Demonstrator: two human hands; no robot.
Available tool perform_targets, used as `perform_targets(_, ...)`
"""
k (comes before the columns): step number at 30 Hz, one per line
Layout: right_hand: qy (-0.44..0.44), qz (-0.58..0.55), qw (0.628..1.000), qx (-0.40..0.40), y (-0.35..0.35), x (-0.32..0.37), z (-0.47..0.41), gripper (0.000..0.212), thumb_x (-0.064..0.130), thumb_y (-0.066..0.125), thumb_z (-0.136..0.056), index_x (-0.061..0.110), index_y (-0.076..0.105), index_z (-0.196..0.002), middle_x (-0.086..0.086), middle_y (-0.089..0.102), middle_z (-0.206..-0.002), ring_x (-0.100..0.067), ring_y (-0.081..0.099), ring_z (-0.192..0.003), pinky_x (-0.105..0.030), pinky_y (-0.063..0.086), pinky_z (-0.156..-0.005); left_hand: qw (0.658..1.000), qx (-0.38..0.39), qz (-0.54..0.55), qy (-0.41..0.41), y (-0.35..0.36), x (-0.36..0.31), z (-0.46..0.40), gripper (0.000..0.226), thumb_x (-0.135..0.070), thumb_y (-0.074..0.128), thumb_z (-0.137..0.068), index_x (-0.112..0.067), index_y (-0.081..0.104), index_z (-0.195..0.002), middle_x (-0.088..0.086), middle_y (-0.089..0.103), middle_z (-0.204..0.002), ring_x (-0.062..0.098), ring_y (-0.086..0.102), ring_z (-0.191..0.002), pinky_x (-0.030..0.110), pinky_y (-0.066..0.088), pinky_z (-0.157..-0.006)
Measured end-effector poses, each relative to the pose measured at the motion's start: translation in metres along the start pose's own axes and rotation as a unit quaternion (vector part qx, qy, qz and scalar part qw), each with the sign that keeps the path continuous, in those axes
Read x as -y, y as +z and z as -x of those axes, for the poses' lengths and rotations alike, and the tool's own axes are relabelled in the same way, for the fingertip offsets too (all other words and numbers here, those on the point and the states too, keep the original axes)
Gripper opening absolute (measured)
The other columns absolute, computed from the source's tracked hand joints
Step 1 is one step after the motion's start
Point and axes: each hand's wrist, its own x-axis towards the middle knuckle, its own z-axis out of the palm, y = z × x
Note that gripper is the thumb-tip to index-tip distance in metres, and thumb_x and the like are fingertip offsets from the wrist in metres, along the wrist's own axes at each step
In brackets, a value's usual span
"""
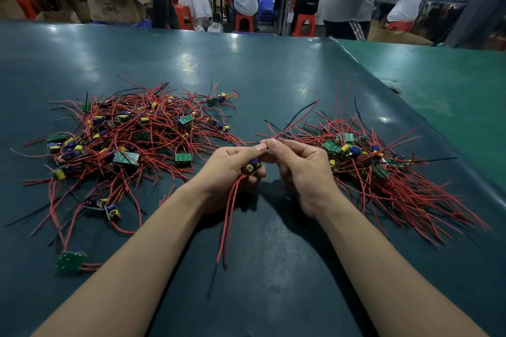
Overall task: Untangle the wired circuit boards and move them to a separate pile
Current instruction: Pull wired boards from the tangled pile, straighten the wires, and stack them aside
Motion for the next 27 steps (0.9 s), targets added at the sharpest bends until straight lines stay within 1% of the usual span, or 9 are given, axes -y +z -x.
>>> perform_targets(3, 0.002, 0.001, 0.999, -0.047, -0.001, 0.000, -0.003, 0.013, 0.015, 0.069, -0.089, 0.012, 0.075, -0.078, 0.009, 0.040, -0.042, -0.004, 0.026, -0.034, -0.015, 0.020, -0.035, 1.000, 0.029, -0.002, 0.002, 0.001, 0.000, 0.001, 0.032, -0.031, 0.064, -0.083, -0.001, 0.067, -0.097, 0.002, 0.062, -0.062, 0.006, 0.048, -0.048, 0.012, 0.038, -0.046)
perform_targets(5, 0.008, -0.003, 0.999, -0.046, -0.001, 0.000, -0.004, 0.012, 0.017, 0.070, -0.088, 0.013, 0.074, -0.078, 0.008, 0.047, -0.046, -0.003, 0.034, -0.036, -0.015, 0.025, -0.036, 0.999, 0.035, -0.005, 0.013, 0.002, 0.001, 0.001, 0.031, -0.029, 0.067, -0.077, -0.002, 0.067, -0.093, 0.002, 0.061, -0.062, 0.006, 0.048, -0.048, 0.012, 0.038, -0.047)
perform_targets(7, 0.015, -0.004, 1.000, -0.011, 0.000, -0.002, -0.003, 0.012, 0.019, 0.071, -0.088, 0.014, 0.073, -0.078, 0.001, 0.054, -0.055, -0.009, 0.042, -0.043, -0.018, 0.031, -0.042, 0.999, 0.021, 0.008, 0.026, 0.003, 0.003, 0.000, 0.018, -0.022, 0.066, -0.082, -0.006, 0.065, -0.088, 0.002, 0.058, -0.065, 0.005, 0.050, -0.050, 0.013, 0.039, -0.048)
perform_targets(9, 0.019, 0.019, 1.000, 0.014, 0.002, -0.004, -0.002, 0.013, 0.022, 0.070, -0.090, 0.015, 0.076, -0.080, -0.006, 0.054, -0.061, -0.015, 0.041, -0.048, -0.021, 0.030, -0.045, 0.999, 0.004, 0.005, 0.033, 0.004, 0.003, -0.001, 0.009, -0.014, 0.060, -0.091, -0.008, 0.064, -0.085, 0.000, 0.059, -0.066, 0.005, 0.053, -0.050, 0.012, 0.040, -0.047)
perform_targets(14, -0.007, -0.011, 1.000, -0.011, 0.000, -0.004, -0.004, 0.023, 0.024, 0.064, -0.093, 0.016, 0.076, -0.076, 0.006, 0.046, -0.048, -0.004, 0.029, -0.036, -0.014, 0.021, -0.036, 0.998, 0.032, 0.024, 0.040, 0.004, 0.002, -0.001, 0.043, 0.000, 0.048, -0.091, -0.017, 0.065, -0.056, -0.004, 0.058, -0.060, 0.006, 0.047, -0.051, 0.013, 0.041, -0.046)
perform_targets(19, -0.036, -0.090, 0.992, -0.079, -0.005, 0.000, -0.011, 0.028, 0.019, 0.063, -0.094, 0.014, 0.074, -0.069, 0.004, 0.048, -0.049, -0.004, 0.027, -0.033, -0.014, 0.019, -0.035, 0.998, 0.053, 0.020, 0.014, 0.003, -0.003, 0.004, 0.018, -0.010, 0.055, -0.065, -0.019, 0.059, -0.049, 0.004, 0.050, -0.065, 0.010, 0.042, -0.049, 0.018, 0.033, -0.048)
perform_targets(22, -0.049, -0.122, 0.985, -0.107, -0.009, 0.001, -0.015, 0.031, 0.018, 0.062, -0.095, 0.013, 0.073, -0.067, 0.004, 0.048, -0.049, -0.004, 0.029, -0.033, -0.014, 0.020, -0.035, 0.993, 0.106, 0.050, -0.004, 0.003, -0.004, 0.007, 0.012, -0.011, 0.059, -0.055, -0.019, 0.051, -0.052, -0.002, 0.050, -0.057, 0.009, 0.040, -0.047, 0.021, 0.027, -0.049)
perform_targets(25, -0.059, -0.125, 0.982, -0.129, -0.010, 0.001, -0.015, 0.032, 0.020, 0.060, -0.097, 0.012, 0.071, -0.067, 0.006, 0.048, -0.048, -0.004, 0.030, -0.034, -0.014, 0.021, -0.036, 0.988, 0.142, 0.063, -0.013, 0.003, -0.005, 0.009, 0.010, -0.013, 0.058, -0.056, -0.018, 0.048, -0.056, 0.001, 0.041, -0.056, 0.009, 0.028, -0.044, 0.028, 0.017, -0.054)
perform_targets(27, -0.058, -0.129, 0.981, -0.134, -0.010, 0.001, -0.016, 0.031, 0.021, 0.058, -0.098, 0.010, 0.068, -0.071, 0.006, 0.048, -0.049, -0.005, 0.031, -0.034, -0.015, 0.021, -0.036, 0.988, 0.143, 0.062, -0.013, 0.003, -0.005, 0.009, 0.008, -0.016, 0.058, -0.057, -0.019, 0.051, -0.056, 0.002, 0.033, -0.054, 0.011, 0.022, -0.046, 0.028, 0.021, -0.054)
